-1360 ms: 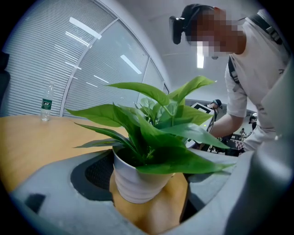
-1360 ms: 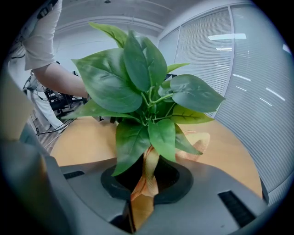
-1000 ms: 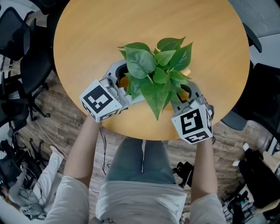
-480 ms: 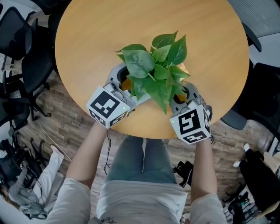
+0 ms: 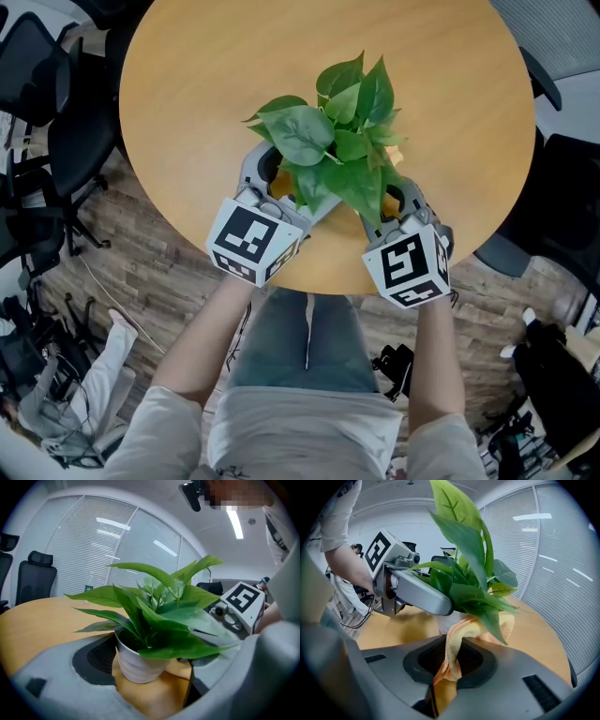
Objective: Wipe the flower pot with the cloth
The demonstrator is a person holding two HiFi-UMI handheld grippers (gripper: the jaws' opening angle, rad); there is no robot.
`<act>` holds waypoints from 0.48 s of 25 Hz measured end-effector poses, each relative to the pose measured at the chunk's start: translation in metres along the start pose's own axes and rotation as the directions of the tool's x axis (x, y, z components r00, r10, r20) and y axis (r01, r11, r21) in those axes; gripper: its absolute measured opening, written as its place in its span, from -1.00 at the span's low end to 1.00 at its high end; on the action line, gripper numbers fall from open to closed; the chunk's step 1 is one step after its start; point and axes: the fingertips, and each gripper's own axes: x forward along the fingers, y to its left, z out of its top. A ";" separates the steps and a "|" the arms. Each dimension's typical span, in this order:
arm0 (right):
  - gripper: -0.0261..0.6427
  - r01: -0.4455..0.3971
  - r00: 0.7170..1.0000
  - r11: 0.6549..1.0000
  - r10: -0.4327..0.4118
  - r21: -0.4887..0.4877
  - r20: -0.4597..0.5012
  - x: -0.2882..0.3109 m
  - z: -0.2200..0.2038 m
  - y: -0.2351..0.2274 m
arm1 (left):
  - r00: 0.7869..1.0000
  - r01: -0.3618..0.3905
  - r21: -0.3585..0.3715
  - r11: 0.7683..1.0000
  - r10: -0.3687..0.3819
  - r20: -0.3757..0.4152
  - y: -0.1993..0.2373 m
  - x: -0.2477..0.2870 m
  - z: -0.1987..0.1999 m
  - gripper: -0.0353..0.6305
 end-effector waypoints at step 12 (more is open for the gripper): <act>-0.77 -0.025 1.000 1.000 0.025 0.001 0.012 -0.002 0.001 0.016 | 0.989 -0.150 -0.055 0.987 0.151 -0.001 -0.002 0.002 -0.002 0.47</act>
